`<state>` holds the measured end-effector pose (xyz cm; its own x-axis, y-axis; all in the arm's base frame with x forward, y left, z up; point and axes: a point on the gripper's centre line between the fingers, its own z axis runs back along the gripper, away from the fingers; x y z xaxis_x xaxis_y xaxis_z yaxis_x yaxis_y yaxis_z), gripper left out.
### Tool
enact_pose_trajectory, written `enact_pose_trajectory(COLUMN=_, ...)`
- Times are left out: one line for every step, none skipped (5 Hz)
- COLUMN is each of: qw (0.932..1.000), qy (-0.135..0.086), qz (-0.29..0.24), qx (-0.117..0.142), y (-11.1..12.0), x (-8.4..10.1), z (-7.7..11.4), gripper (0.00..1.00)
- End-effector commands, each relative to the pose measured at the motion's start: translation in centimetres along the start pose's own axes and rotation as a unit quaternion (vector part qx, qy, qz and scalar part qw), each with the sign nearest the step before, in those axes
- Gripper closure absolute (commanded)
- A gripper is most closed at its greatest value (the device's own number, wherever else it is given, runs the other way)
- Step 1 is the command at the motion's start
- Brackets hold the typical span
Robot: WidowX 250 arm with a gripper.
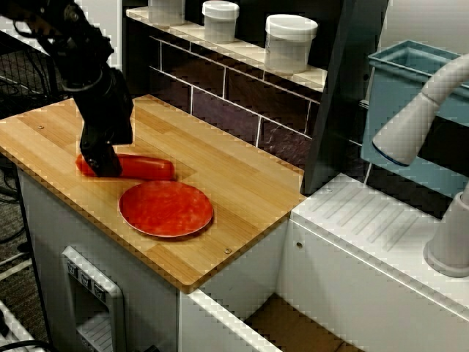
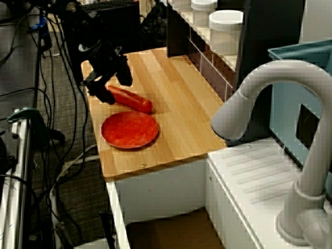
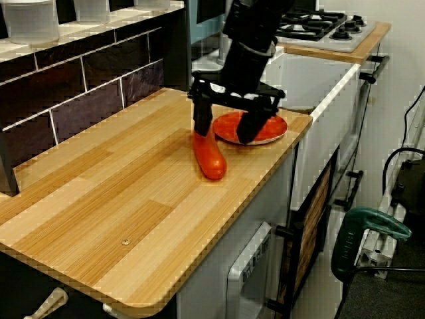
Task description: Put the object on the plate
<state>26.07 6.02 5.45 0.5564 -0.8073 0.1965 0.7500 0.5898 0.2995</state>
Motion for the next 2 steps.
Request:
enact_pose_trajectory(qw=0.9998, qy=0.001, qz=0.014, qx=0.012, y=0.85, x=-0.05, z=-0.48, gripper=0.0)
enact_pose_trajectory(qw=0.9997, qy=0.0, qz=0.019, qx=0.014, y=1.27, x=0.07, z=-0.38, gripper=0.0)
